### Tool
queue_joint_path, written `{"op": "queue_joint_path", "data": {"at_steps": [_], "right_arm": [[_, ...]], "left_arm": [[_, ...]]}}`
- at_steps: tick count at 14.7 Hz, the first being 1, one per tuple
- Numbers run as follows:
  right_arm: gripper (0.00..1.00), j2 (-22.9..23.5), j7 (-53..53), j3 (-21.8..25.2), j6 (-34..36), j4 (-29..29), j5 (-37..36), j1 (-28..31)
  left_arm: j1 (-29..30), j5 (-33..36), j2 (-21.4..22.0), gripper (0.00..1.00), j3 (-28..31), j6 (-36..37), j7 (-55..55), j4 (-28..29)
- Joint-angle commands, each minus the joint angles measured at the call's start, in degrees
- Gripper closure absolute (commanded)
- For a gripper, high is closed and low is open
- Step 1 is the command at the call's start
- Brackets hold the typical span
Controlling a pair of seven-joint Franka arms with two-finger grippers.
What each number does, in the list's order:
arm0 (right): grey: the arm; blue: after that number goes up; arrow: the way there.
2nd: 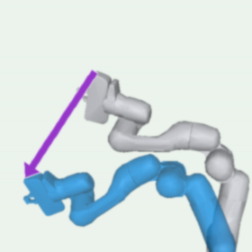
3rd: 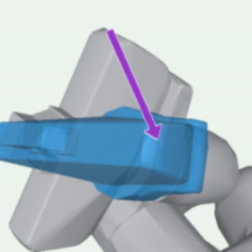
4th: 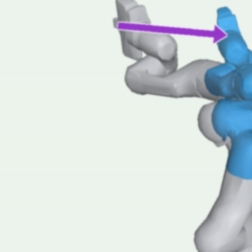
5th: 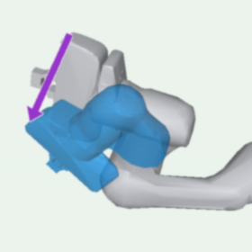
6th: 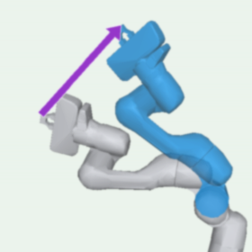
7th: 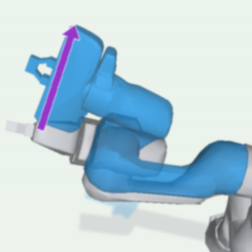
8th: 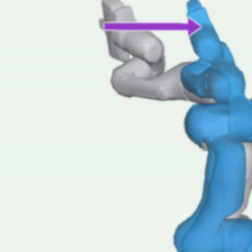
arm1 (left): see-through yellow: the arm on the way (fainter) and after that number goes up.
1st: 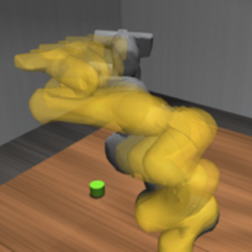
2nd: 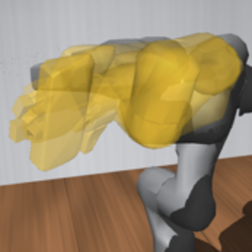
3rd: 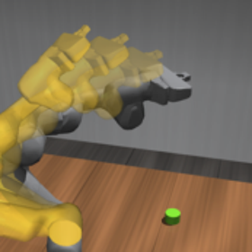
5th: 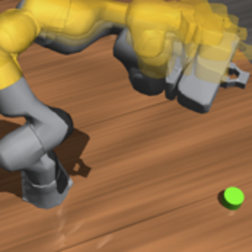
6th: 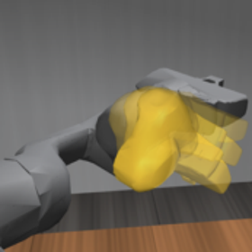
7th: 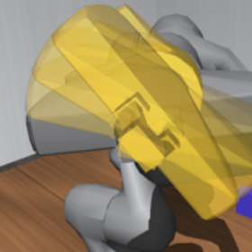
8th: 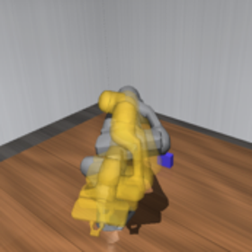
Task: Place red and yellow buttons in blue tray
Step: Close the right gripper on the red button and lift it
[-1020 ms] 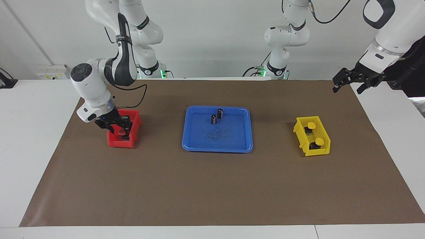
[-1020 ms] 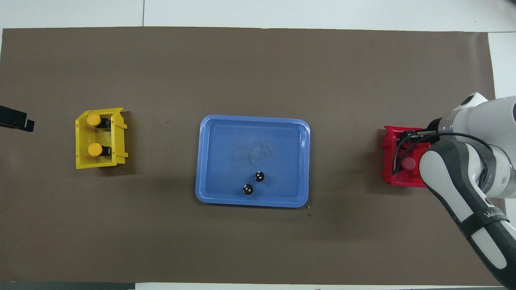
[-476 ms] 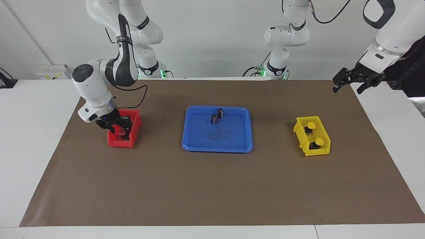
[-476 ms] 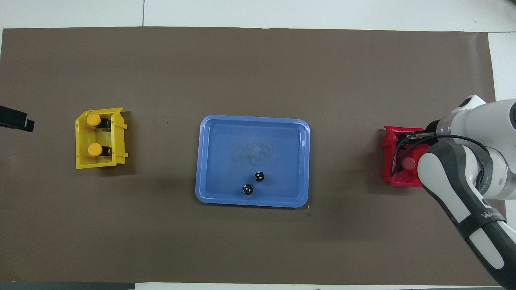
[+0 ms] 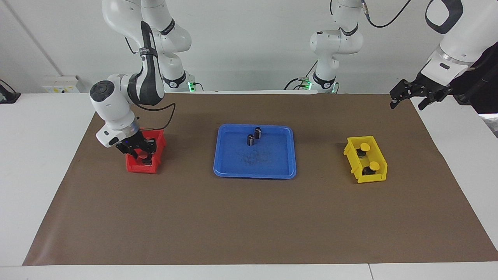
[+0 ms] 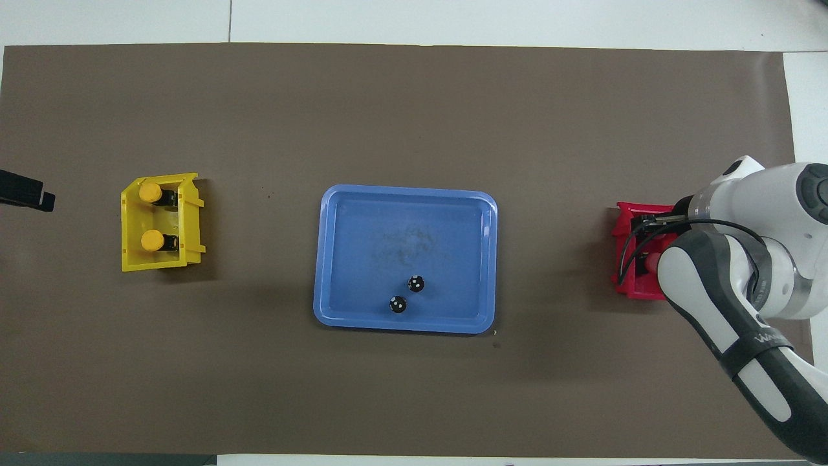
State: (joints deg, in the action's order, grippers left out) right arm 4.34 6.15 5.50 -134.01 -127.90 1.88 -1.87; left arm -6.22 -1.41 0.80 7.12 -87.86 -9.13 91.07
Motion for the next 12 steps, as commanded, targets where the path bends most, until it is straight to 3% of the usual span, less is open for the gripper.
{"op": "queue_joint_path", "data": {"at_steps": [1,3,5,9,12], "right_arm": [[0.58,-0.6,1.4,-0.2,-1.4,-1.2,0.9,0.5],[0.86,-0.5,1.4,-0.1,-0.3,-0.6,0.9,0.6],[0.89,0.1,2.2,-0.1,4.7,3.2,0.8,0.6],[0.89,1.9,1.0,-0.8,22.5,19.7,0.1,-1.1],[0.89,6.5,-12.6,-1.4,27.4,30.4,0.8,-9.6]], "left_arm": [[0.2,0.9,1.1,0.00,-0.2,0.6,0.0,0.9],[0.2,0.9,1.2,0.00,-0.2,0.6,-0.1,0.9],[0.2,0.9,1.2,0.00,-0.2,0.6,0.0,0.9],[0.2,0.9,1.2,0.00,-0.2,0.6,0.0,0.9],[0.2,0.9,1.2,0.00,-0.2,0.6,0.0,0.9]]}}
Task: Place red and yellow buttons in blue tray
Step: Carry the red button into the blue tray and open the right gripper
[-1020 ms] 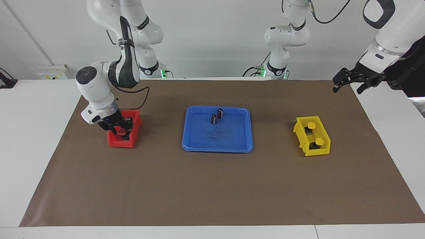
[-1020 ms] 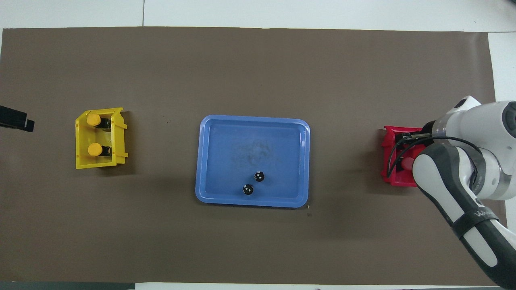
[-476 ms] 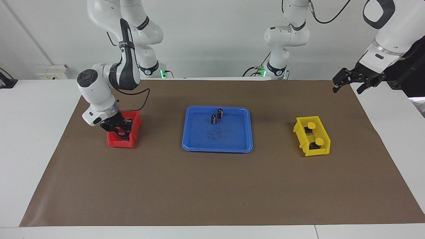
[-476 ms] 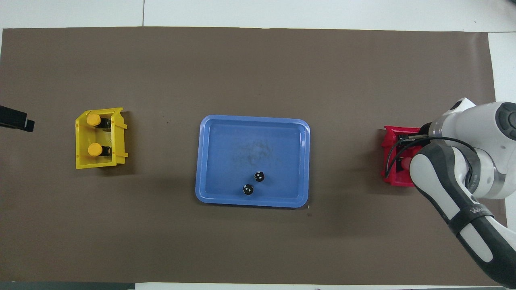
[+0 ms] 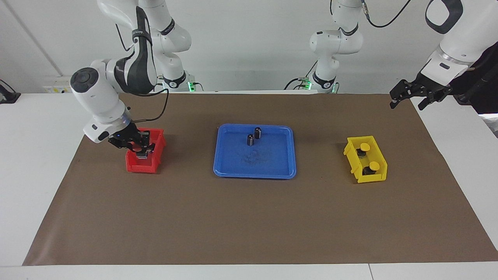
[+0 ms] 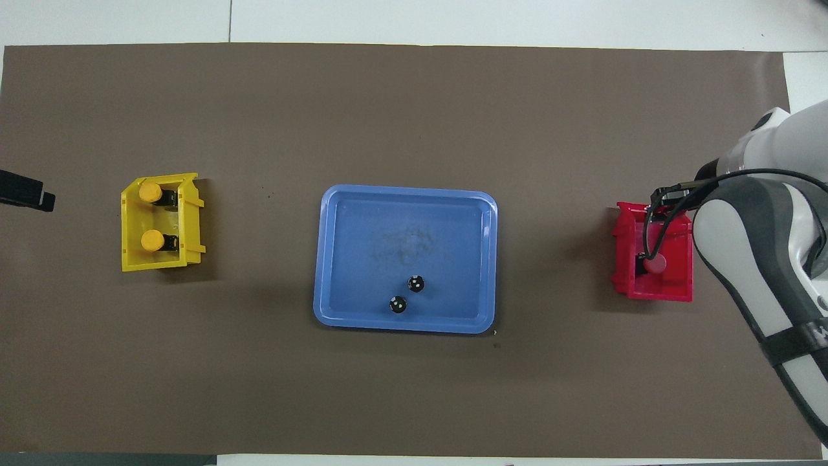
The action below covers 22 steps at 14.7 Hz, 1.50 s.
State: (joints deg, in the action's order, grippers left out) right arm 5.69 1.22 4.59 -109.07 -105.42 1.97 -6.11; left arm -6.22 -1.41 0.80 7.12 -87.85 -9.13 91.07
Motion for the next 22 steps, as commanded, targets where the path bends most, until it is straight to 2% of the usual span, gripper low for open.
{"op": "queue_joint_path", "data": {"at_steps": [1,4,7,9,11,15,19,20,22], "right_arm": [[0.91,6.0,-14.9,-0.5,1.5,9.2,0.9,-9.4],[0.92,10.1,-33.9,-0.5,-1.1,12.6,1.5,-19.0],[0.91,14.8,-43.9,-0.6,-7.5,13.3,1.7,-25.8],[0.90,17.4,-46.7,-0.5,-9.3,13.2,1.5,-28.5],[0.90,18.7,-48.3,-0.6,-11.2,12.6,1.6,-29.1],[0.88,18.7,-48.9,-0.7,-11.8,10.4,1.7,-30.3],[0.85,18.5,-49.0,-0.8,-15.7,8.8,1.9,-31.2],[0.83,18.3,-49.0,-0.8,-16.7,7.9,1.8,-31.2],[0.73,18.0,-49.0,-0.8,-17.4,6.8,1.9,-31.2]], "left_arm": [[0.2,0.9,1.2,0.00,-0.2,0.6,0.0,0.9],[0.2,0.9,1.2,0.00,-0.2,0.6,-0.1,0.9],[0.2,0.9,1.2,0.00,-0.2,0.6,-0.1,0.9],[0.2,0.9,1.3,0.00,-0.2,1.6,-0.1,1.5],[0.2,0.9,1.5,0.00,-0.3,1.4,0.2,1.5],[0.2,1.0,1.6,0.00,-0.3,1.4,0.1,1.6],[0.2,1.3,1.6,0.00,-0.2,0.8,-0.3,2.1],[0.2,1.3,1.7,0.00,-0.2,-0.9,-0.6,3.0],[0.2,1.3,3.6,0.00,-0.3,-9.0,-0.1,9.3]]}}
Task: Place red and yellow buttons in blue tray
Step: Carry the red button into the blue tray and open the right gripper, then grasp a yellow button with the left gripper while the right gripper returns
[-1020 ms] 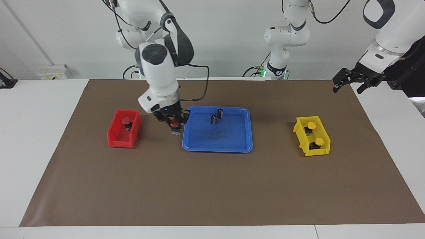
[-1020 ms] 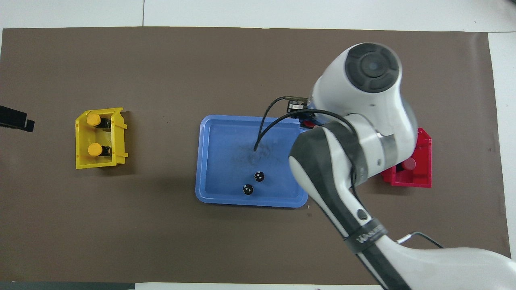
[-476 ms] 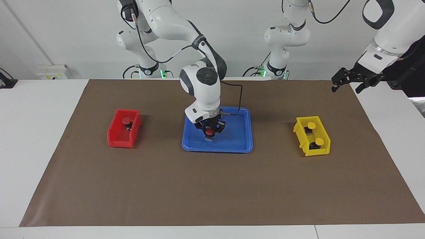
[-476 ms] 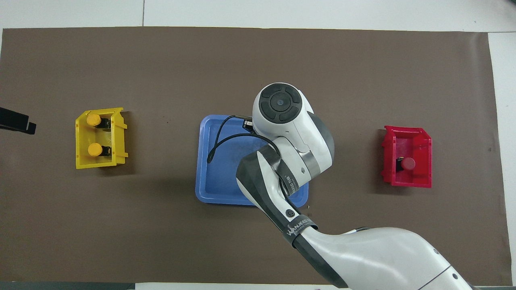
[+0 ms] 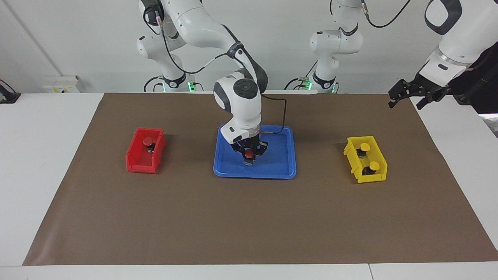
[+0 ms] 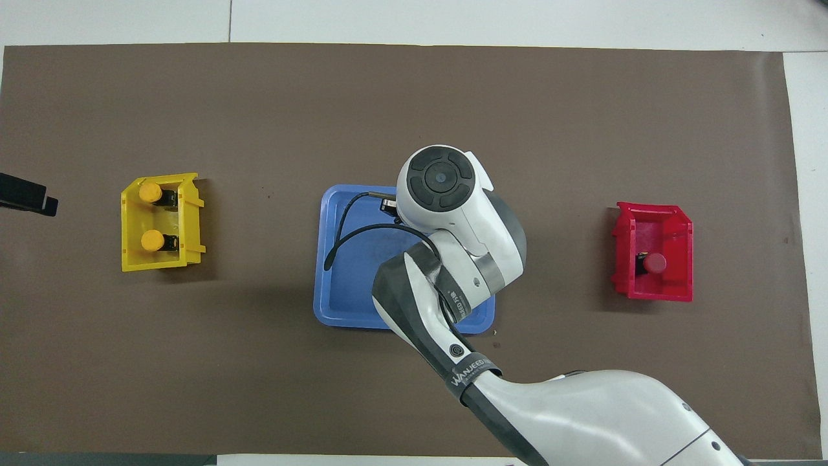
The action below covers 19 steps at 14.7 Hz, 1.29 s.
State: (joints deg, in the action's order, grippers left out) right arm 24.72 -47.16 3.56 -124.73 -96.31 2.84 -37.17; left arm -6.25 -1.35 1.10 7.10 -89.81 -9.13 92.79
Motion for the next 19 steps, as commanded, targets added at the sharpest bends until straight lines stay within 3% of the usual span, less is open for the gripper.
{"op": "queue_joint_path", "data": {"at_steps": [1,2,4,5,7,9,14,17,18,19], "right_arm": [[0.60,-1.0,-0.6,0.2,-1.7,-2.5,1.0,-0.2],[0.40,-1.0,-0.6,0.2,-1.7,-2.5,1.0,-0.2],[0.23,-0.9,-0.6,0.3,-0.8,-1.3,0.9,0.2],[0.22,-1.0,-0.6,0.3,0.2,0.5,0.3,0.6],[0.21,-2.1,1.8,1.1,6.0,4.2,-0.8,2.4],[0.22,-8.3,11.2,1.0,10.3,1.4,-1.0,8.4],[0.22,-26.8,39.7,1.0,15.6,-18.8,-0.9,23.5],[0.25,-30.7,48.6,1.0,13.7,-27.1,-0.9,30.5],[0.26,-31.0,51.3,1.0,11.4,-28.4,-0.9,31.8],[0.27,-31.5,53.6,1.0,9.8,-30.2,-0.9,32.8]], "left_arm": [[0.2,1.3,3.3,0.00,-0.2,-9.5,-0.1,9.7],[-0.1,1.2,2.4,0.00,-0.3,-11.3,0.0,11.0],[-0.6,1.1,0.7,0.00,-0.4,-17.6,0.6,14.4],[-0.8,1.1,-0.6,0.01,-0.5,-20.5,1.8,15.8],[-2.2,1.1,-5.2,0.10,-0.5,-25.6,3.0,16.5],[-2.2,1.0,-8.8,0.20,-0.5,-30.0,3.0,16.5],[-1.7,1.0,-12.6,0.24,-0.5,-38.8,3.0,20.0],[-1.6,0.9,-13.0,0.24,-0.5,-41.1,3.0,21.4],[-1.6,0.9,-13.1,0.27,-0.5,-41.1,3.0,21.5],[-1.6,0.9,-13.1,0.37,-0.6,-40.9,3.0,21.8]]}}
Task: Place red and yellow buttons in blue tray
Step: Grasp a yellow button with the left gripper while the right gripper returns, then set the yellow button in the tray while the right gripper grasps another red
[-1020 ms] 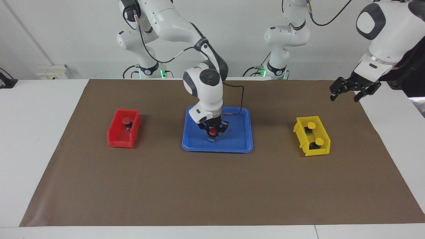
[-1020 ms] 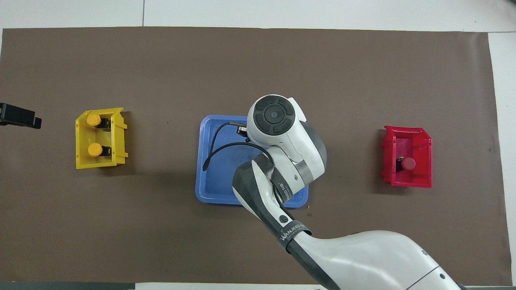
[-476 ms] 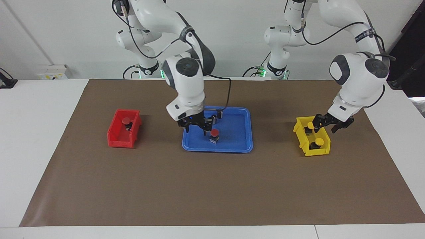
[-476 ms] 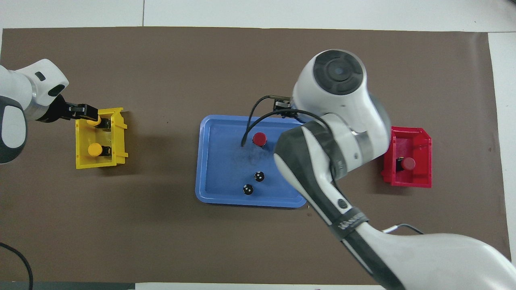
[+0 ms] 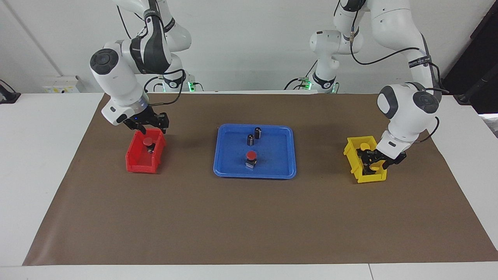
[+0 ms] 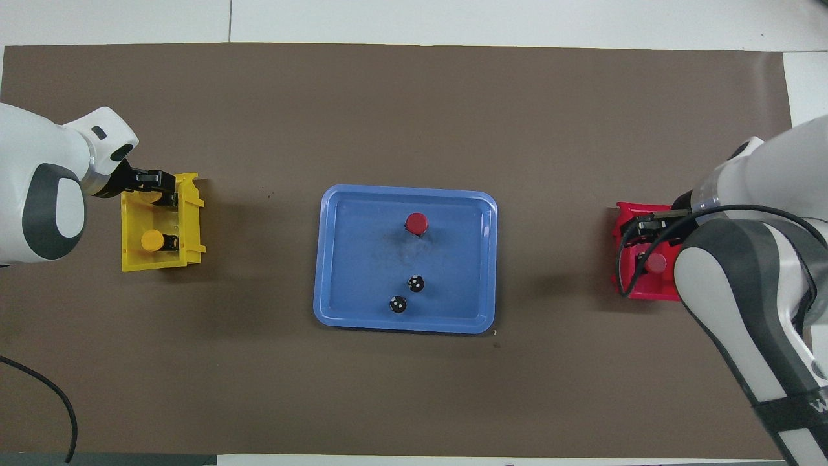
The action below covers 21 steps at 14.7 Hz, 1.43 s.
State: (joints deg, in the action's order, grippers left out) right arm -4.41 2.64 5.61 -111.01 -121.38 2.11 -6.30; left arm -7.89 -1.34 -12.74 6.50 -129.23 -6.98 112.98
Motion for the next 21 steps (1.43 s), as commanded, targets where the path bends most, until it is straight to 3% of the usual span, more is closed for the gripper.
{"op": "queue_joint_path", "data": {"at_steps": [1,2,3,4,6,9,11,16,21], "right_arm": [[0.28,-3.1,5.2,-1.0,-5.7,-6.9,-0.2,3.6],[0.28,-3.2,5.5,-1.0,-7.1,-7.9,-0.2,4.2],[0.28,-3.1,5.6,-1.0,-8.2,-8.6,-0.2,4.3],[0.30,-2.7,5.6,-1.0,-9.5,-9.3,-0.2,4.3],[0.31,-2.5,5.6,-1.0,-12.9,-11.2,-0.2,4.2],[0.31,-1.7,7.5,-1.0,-14.8,-11.9,-0.2,4.3],[0.31,-1.7,7.6,-1.0,-15.5,-12.4,-0.2,4.5],[0.31,0.2,10.2,-1.0,-18.5,-13.4,-0.2,6.5],[0.31,-0.2,10.2,-1.0,-20.5,-15.2,-0.2,6.3]], "left_arm": [[0.1,0.9,0.9,0.48,0.1,-1.0,0.9,1.7],[0.1,0.9,0.9,0.75,0.1,-0.6,0.9,1.6],[0.2,0.6,0.9,0.91,0.1,-0.7,0.8,1.5],[0.2,-0.3,0.7,0.98,0.1,-0.2,0.9,0.5],[0.3,-0.9,-0.1,0.98,0.2,5.3,0.9,-5.6],[-0.2,-0.3,-2.9,0.98,0.4,22.2,0.9,-22.4],[-1.9,-0.6,-6.1,0.99,0.0,30.3,1.0,-30.0],[-17.1,-2.7,-5.5,0.99,-0.1,25.9,11.3,-27.1],[-26.3,-9.1,-6.4,0.98,-0.2,17.9,20.3,-22.2]]}}
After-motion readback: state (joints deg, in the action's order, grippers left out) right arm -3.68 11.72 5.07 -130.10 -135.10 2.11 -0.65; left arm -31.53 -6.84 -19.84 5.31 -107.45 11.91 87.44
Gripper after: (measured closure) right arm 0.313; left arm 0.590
